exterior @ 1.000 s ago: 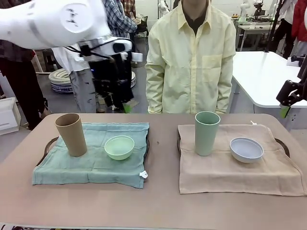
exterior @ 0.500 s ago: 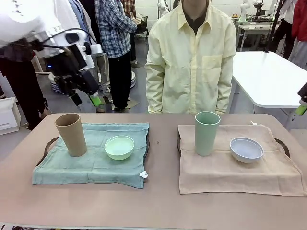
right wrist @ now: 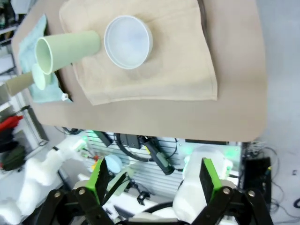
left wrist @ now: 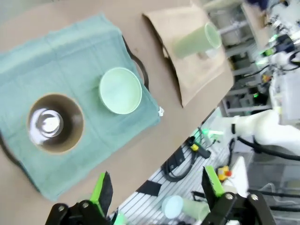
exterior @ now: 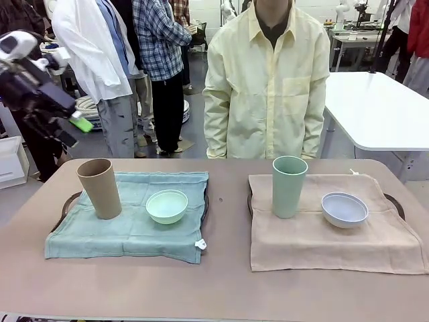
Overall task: Set up a tray with a mat and arrange the tableware.
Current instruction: Place the Picnic Bowl and Reusable plastic cup back onto the Handle tray in front of the human's position.
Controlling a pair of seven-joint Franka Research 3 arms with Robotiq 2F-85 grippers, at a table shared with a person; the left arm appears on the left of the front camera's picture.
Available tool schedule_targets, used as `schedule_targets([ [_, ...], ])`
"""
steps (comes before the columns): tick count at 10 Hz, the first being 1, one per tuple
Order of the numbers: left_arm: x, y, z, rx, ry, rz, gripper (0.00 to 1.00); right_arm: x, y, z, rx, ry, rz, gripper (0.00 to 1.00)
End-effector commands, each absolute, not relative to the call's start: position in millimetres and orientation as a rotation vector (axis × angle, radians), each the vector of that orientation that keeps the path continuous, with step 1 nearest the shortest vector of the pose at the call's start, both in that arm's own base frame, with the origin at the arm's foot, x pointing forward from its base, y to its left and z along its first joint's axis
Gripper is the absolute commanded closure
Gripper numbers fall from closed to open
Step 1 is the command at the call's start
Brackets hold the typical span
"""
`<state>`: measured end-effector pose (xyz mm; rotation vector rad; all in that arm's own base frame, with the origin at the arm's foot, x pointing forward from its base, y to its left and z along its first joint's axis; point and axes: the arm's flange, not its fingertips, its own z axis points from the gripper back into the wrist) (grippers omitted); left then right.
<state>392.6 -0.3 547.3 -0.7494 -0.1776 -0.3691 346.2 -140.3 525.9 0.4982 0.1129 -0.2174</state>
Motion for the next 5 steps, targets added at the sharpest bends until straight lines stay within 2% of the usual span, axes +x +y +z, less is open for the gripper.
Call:
schedule_targets([
  [1,387.2,23.4,531.6,-0.858,-0.196,-0.28,0.0,333.5,-168.6,513.4,0.614,0.119,-0.245,0.0],
  [5,358.2,85.4,506.4,-0.969,-0.205,-0.093,0.0,314.3,-218.1,503.7,0.796,0.042,-0.312,0.0],
])
